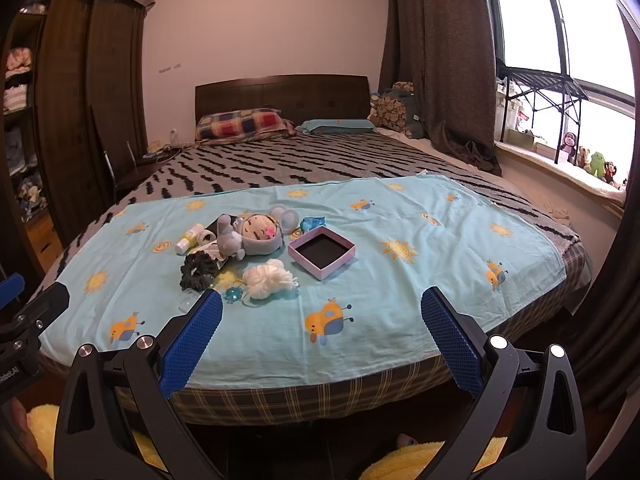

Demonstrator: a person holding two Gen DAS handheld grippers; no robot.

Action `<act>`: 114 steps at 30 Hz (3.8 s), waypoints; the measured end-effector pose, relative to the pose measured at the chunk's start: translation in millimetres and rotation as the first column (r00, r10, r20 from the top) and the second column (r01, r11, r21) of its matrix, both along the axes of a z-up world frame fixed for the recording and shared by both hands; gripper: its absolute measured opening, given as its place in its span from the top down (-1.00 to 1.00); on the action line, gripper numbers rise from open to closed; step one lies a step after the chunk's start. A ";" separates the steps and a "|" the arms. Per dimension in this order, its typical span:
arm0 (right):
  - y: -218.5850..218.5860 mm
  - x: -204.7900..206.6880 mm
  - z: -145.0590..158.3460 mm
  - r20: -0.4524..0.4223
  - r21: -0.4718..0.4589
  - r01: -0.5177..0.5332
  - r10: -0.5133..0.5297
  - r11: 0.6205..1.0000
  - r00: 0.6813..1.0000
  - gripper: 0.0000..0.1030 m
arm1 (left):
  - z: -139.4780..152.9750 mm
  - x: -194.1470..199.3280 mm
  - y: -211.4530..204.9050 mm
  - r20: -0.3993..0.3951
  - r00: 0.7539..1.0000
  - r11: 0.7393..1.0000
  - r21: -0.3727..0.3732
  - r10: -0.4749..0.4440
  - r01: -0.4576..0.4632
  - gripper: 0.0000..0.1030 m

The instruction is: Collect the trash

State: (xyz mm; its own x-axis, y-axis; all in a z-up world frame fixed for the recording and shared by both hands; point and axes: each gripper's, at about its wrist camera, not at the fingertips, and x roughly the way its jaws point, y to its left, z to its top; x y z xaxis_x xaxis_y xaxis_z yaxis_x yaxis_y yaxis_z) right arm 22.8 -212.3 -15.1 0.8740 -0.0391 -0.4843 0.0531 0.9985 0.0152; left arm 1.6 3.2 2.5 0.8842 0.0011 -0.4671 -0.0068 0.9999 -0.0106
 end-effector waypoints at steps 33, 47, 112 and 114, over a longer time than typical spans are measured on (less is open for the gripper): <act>0.1 -3.7 3.7 0.012 0.011 -0.001 0.001 1.000 1.000 -0.94 | 12.2 -7.9 -3.0 0.009 1.000 1.000 0.001 0.005 -0.005 -0.85; 0.9 3.1 -6.3 0.035 -0.010 -0.014 0.014 1.000 0.999 -0.94 | 3.2 0.2 -3.7 -0.005 1.000 1.000 -0.004 0.001 -0.001 -0.85; 14.3 122.8 -81.4 -0.150 0.176 -0.236 0.263 0.956 0.953 0.07 | -92.5 112.1 -15.1 -0.242 0.942 0.972 -0.061 -0.233 0.225 0.29; 8.5 110.5 -78.5 -0.144 0.178 -0.235 0.261 0.956 0.954 0.07 | -89.0 98.6 -18.2 -0.234 0.942 0.970 -0.063 -0.242 0.234 0.29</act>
